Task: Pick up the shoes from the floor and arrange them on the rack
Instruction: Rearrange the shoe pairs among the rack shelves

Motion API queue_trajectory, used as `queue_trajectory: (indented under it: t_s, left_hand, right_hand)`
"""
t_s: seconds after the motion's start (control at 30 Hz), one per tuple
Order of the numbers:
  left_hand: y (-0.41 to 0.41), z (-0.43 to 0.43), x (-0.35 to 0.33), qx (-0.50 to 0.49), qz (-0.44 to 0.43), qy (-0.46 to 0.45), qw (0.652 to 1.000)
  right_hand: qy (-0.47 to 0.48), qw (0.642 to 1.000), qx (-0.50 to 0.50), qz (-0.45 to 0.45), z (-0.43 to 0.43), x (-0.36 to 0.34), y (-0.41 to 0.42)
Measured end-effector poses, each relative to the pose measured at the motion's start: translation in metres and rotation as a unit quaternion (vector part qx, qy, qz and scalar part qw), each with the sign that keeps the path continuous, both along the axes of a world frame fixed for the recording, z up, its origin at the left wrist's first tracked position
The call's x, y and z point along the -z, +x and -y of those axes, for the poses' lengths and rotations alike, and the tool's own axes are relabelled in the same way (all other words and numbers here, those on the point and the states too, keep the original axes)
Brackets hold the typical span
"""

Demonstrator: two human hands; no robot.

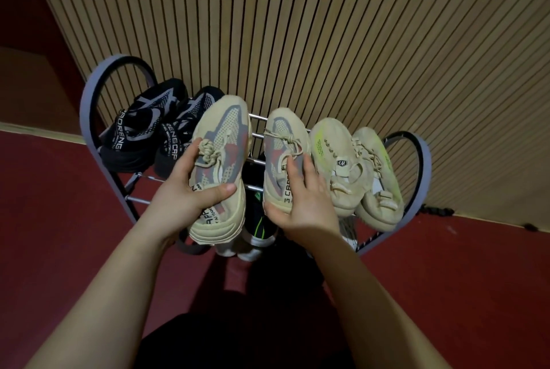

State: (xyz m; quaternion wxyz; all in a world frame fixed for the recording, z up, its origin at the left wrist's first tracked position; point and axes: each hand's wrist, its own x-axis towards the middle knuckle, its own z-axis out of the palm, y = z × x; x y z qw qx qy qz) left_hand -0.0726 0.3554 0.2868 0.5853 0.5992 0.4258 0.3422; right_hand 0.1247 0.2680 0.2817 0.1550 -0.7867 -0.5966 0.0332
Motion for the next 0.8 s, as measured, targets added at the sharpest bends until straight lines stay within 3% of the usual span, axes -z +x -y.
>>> queue_trajectory:
  t_s: [0.1,0.33,0.67,0.8]
  left_hand:
    - [0.009,-0.002,0.002,0.026,-0.026,0.0,0.999]
    - [0.021,-0.01,0.015,0.056,-0.076,-0.011,0.995]
    - [0.021,-0.013,0.011,0.061,-0.252,0.012,0.966]
    - [-0.005,0.024,0.026,0.07,-0.169,0.068,0.981]
  right_hand:
    - [0.032,0.996,0.065,0.043,0.008,0.014,-0.005]
    - [0.164,0.976,0.146,0.003,0.009,0.043,-0.019]
    - [0.178,0.965,0.185,0.051,0.004,0.055,-0.022]
    - [0.173,0.964,0.197,0.036,0.004,0.055,-0.025]
